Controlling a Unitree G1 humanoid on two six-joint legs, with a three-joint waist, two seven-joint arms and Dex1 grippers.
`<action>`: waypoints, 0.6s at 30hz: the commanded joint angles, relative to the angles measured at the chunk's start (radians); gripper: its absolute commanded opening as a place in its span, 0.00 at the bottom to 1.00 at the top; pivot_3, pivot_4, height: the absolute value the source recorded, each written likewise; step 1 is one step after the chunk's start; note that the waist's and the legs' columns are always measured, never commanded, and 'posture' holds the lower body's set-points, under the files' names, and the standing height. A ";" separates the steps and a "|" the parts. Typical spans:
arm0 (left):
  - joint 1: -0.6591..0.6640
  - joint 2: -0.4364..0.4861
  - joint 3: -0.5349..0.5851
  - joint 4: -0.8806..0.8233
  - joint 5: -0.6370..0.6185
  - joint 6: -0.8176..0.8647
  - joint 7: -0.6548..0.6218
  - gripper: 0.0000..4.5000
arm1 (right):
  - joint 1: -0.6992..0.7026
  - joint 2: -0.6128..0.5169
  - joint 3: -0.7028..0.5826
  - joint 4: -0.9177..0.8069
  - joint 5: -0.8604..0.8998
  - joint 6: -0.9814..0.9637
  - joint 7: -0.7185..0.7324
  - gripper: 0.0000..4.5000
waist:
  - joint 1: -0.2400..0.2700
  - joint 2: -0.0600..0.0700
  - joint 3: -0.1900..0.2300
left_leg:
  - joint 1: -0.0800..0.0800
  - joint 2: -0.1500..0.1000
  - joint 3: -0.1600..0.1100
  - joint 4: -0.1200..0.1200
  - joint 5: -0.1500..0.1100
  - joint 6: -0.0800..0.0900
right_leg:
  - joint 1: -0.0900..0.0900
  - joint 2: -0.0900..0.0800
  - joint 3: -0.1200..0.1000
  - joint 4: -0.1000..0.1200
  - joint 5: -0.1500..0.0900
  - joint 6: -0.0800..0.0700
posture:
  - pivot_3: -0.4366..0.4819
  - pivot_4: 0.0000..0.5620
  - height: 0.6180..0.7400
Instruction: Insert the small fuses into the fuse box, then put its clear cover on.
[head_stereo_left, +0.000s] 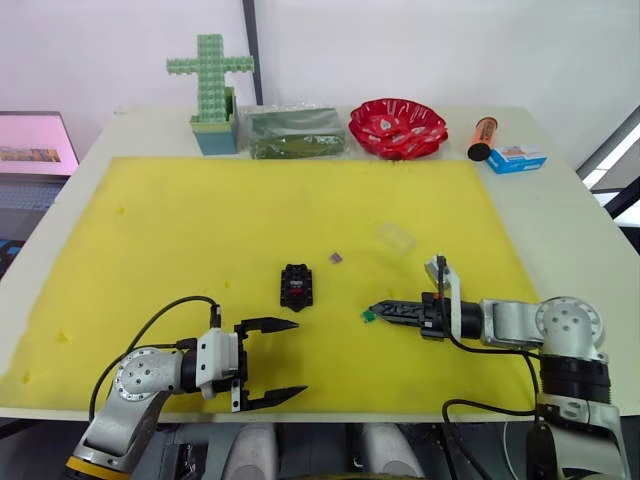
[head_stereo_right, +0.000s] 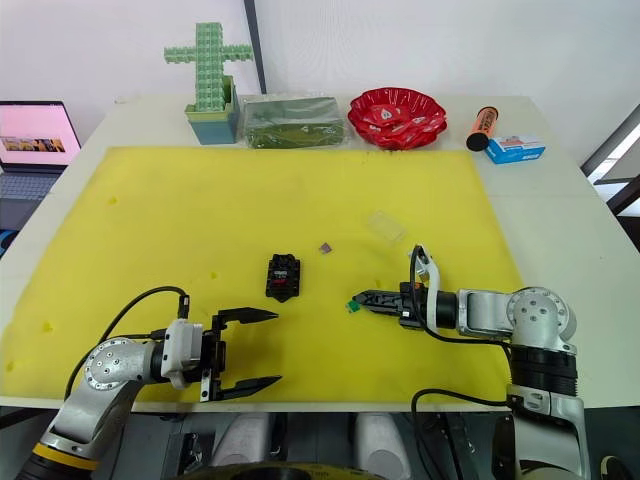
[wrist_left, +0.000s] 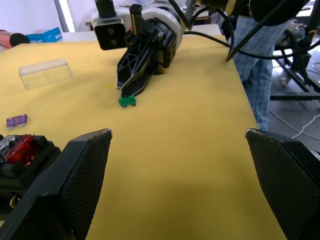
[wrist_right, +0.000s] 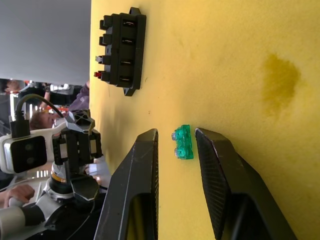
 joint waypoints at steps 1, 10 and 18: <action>-0.003 0.007 0.005 -0.028 -0.014 0.001 -0.005 1.00 | 0.046 -0.014 0.036 -0.034 0.071 0.015 -0.025 0.27 | 0.002 0.000 0.000 | 0.000 0.000 0.000 0.000 0.000 0.000 | 0.000 0.000 0.000 0.000 0.000 0.000 | 0.48 0.27 1.00; 0.000 0.006 0.002 -0.034 -0.014 0.003 -0.004 1.00 | 0.073 -0.120 0.053 -0.035 0.197 0.015 -0.084 0.27 | 0.008 0.000 0.000 | -0.001 -0.001 0.000 0.001 -0.001 0.002 | 0.001 -0.001 0.000 -0.001 0.000 0.000 | 0.48 0.27 1.00; -0.005 0.000 -0.004 -0.048 -0.011 0.015 0.007 1.00 | 0.095 -0.034 0.050 -0.033 0.321 -0.034 -0.249 0.27 | 0.002 0.000 -0.001 | 0.000 0.000 0.000 0.001 -0.001 0.002 | 0.001 0.000 0.000 -0.001 0.000 0.000 | 0.48 0.27 1.00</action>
